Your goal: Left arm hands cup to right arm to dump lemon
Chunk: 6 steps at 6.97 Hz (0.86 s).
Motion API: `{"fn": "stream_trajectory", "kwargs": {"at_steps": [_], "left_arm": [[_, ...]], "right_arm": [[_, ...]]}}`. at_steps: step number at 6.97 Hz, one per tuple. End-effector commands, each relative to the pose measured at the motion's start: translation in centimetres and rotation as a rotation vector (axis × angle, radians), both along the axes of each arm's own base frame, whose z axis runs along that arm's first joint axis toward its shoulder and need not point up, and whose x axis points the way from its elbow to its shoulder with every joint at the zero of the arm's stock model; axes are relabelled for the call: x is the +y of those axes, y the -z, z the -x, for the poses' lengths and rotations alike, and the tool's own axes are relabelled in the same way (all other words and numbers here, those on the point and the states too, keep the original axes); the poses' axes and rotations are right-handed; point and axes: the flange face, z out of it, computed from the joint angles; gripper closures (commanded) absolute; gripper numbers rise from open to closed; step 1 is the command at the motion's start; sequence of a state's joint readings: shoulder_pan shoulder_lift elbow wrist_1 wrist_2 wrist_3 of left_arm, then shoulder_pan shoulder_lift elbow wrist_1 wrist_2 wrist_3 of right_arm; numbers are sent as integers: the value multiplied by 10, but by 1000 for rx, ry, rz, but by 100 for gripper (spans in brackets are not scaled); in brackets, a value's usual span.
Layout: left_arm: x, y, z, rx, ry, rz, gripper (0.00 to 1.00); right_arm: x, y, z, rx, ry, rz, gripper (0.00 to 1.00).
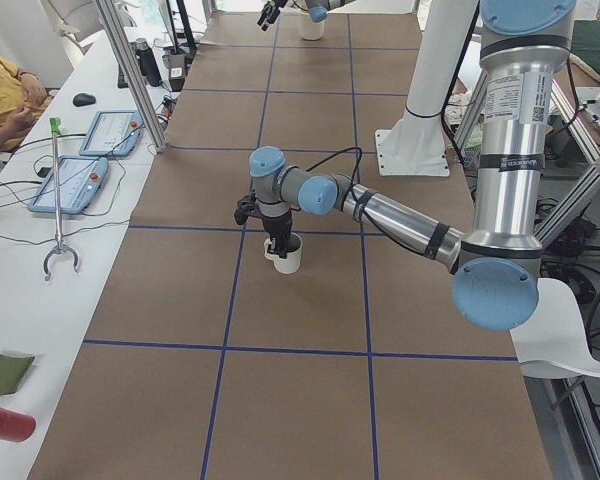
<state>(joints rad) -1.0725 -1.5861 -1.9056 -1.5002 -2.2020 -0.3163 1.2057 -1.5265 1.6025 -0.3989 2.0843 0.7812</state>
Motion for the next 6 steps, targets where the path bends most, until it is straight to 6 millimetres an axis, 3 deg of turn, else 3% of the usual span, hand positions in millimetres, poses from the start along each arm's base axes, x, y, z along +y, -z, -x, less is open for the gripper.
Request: {"fn": "stream_trajectory", "kwargs": {"at_steps": [1, 2, 3, 4, 5, 6], "left_arm": [[5, -12, -6, 54, -25, 72, 100], [3, -20, -8, 49, -27, 87, 100], [2, -28, -9, 43, -26, 96, 66], [0, -34, -10, 39, -27, 103, 43], [-2, -33, -11, 41, -27, 102, 28], [-2, -16, -8, 56, -23, 75, 18]], "right_arm": [[-1, 1, -4, -4, 6, 4, 6], [-1, 1, -3, -3, 6, 5, 6], [-1, 1, -3, -3, 7, 7, 6], [0, -1, -3, -2, 10, 13, 6], [-1, 0, -6, -11, 45, 39, 6], [-10, 9, -16, -21, 63, 69, 6]]}}
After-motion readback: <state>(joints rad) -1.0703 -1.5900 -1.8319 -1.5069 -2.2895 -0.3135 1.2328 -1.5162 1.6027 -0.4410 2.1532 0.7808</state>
